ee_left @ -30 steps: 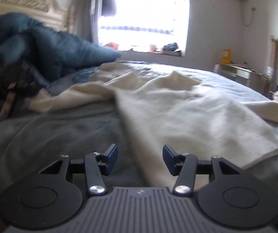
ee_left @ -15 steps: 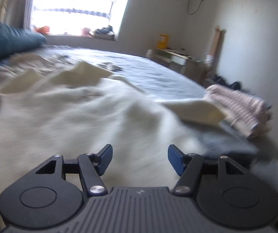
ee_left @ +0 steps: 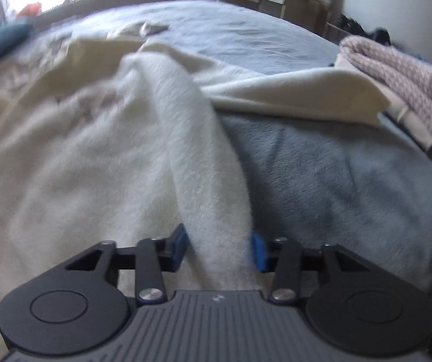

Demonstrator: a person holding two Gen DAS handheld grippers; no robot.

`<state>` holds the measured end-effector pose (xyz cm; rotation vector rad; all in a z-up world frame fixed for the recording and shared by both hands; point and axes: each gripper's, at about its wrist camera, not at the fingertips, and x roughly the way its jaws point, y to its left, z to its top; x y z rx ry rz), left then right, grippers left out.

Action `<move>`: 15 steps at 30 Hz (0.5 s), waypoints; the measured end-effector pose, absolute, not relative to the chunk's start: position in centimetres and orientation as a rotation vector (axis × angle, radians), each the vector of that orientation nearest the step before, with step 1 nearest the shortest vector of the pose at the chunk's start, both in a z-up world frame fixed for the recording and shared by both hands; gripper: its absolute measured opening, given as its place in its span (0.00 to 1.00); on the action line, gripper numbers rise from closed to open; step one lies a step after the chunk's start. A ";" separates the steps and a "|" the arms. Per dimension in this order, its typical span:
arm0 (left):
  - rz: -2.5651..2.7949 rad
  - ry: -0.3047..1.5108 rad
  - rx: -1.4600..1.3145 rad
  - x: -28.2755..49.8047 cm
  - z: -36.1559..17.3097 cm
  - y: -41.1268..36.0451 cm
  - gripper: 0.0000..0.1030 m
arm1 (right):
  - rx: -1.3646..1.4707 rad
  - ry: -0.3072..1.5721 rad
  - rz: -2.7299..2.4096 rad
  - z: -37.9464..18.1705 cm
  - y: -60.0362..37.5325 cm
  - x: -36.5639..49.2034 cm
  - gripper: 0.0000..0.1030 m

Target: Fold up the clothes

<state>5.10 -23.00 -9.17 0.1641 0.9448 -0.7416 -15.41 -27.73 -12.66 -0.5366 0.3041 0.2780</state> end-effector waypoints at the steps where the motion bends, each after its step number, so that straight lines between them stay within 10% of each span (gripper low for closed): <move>1: -0.738 0.962 0.114 5.7 -9.3 -22.2 0.25 | -0.468 0.323 0.298 -11.9 -29.1 -15.7 0.10; 8: -0.745 0.958 -0.243 7.7 -9.8 -15.3 0.18 | 0.364 0.437 0.208 -7.7 -45.6 -12.0 0.53; 15: -0.748 0.962 -0.595 9.5 -12.6 -9.3 0.18 | 1.158 0.582 0.019 -13.2 -58.3 -2.1 0.60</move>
